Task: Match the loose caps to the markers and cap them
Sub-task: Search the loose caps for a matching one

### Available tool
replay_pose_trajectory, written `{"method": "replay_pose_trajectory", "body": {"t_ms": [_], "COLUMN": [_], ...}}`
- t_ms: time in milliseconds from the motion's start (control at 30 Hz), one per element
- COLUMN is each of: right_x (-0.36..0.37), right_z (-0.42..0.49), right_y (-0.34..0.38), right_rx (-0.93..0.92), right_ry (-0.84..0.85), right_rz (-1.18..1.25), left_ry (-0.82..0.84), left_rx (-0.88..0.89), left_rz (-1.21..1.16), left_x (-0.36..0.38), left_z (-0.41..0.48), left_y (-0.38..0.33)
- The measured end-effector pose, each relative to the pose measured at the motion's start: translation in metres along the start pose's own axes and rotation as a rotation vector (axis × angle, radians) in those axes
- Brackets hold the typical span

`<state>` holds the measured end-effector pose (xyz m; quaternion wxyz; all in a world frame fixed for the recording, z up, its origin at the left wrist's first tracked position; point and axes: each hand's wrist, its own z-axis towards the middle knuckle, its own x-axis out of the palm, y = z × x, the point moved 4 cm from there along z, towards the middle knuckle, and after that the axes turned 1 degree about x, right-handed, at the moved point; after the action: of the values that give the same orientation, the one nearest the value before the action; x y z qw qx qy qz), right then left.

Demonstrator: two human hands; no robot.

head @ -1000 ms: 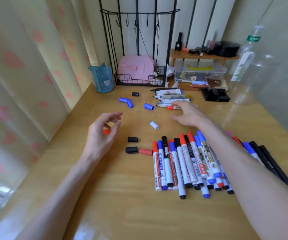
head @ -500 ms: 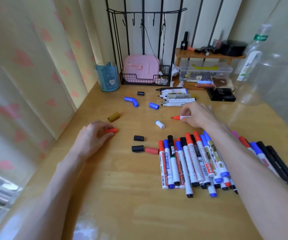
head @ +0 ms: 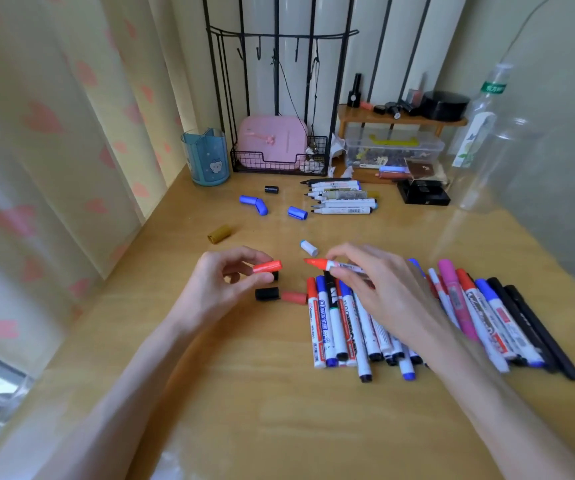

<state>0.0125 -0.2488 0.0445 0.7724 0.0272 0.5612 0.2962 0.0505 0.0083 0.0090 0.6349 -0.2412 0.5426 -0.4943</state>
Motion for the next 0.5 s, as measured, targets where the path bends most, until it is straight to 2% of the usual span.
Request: {"method": "replay_pose_trajectory", "body": {"t_ms": [500], "right_x": [0.005], "right_z": [-0.03], "right_y": [0.001], "right_rx": [-0.036], "right_ry": [-0.184], "right_rz": [-0.007], "left_ry": [0.206], "left_rx": [0.049], "left_rz": [-0.075], "left_x": [0.026], "left_z": [-0.009], "left_y": [-0.02]}}
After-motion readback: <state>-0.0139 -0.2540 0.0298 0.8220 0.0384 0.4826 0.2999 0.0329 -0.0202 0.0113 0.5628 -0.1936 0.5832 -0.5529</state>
